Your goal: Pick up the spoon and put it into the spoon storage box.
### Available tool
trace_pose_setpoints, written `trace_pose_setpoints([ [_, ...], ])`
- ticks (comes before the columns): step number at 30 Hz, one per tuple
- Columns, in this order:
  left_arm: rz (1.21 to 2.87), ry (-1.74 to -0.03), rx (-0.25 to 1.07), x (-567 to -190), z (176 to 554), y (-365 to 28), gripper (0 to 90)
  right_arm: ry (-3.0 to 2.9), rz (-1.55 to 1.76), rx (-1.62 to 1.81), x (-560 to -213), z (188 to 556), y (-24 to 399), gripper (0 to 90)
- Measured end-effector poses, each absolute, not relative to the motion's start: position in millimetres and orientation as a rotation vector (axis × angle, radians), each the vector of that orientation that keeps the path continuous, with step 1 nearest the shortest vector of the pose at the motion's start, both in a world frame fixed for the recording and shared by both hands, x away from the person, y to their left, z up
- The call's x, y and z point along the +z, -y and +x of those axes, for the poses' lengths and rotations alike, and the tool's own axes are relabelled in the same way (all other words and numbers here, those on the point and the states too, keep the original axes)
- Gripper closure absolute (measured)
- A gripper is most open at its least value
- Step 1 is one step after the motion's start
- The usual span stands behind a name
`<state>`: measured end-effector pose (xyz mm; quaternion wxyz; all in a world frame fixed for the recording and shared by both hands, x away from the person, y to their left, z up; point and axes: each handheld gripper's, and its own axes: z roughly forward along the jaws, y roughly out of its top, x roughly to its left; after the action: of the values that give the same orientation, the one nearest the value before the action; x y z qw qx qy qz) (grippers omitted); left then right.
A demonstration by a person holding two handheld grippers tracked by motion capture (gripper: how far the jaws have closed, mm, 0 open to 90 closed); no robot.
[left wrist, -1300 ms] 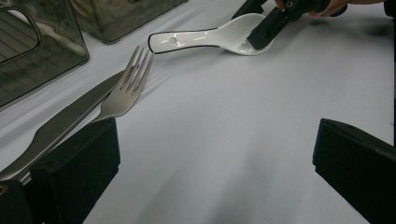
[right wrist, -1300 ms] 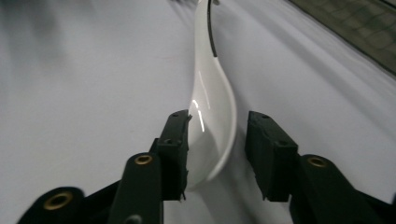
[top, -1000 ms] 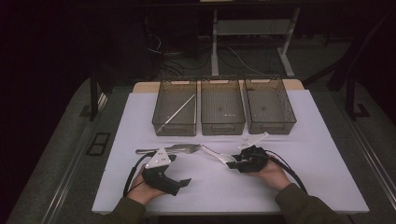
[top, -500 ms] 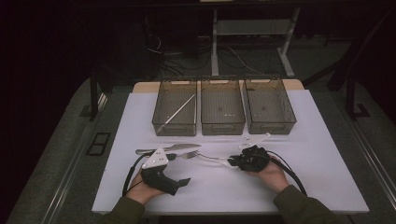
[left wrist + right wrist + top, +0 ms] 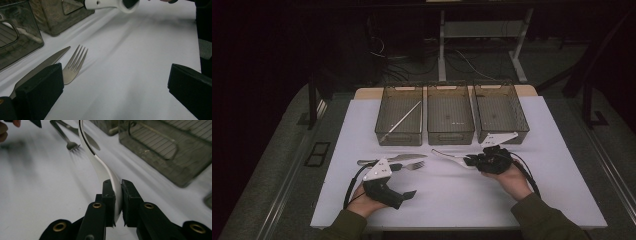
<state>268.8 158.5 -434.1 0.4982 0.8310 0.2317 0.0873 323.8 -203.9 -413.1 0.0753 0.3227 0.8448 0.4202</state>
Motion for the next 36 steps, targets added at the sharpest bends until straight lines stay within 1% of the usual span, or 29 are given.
trace_pose_setpoints([
  [15, 1.992, -0.572, 0.203, -433, 268, -160, 0.0, -2.449, 0.975, 1.311, -380, 349, 214, 81.5],
  [25, 1.979, -0.576, 0.184, -433, 269, -159, 0.0, -2.411, 0.997, 1.247, -366, 385, 215, 81.5],
  [36, 1.98, -0.572, 0.178, -433, 269, -159, 0.0, -2.38, 1.015, 1.173, -364, 423, 203, 81.5],
])
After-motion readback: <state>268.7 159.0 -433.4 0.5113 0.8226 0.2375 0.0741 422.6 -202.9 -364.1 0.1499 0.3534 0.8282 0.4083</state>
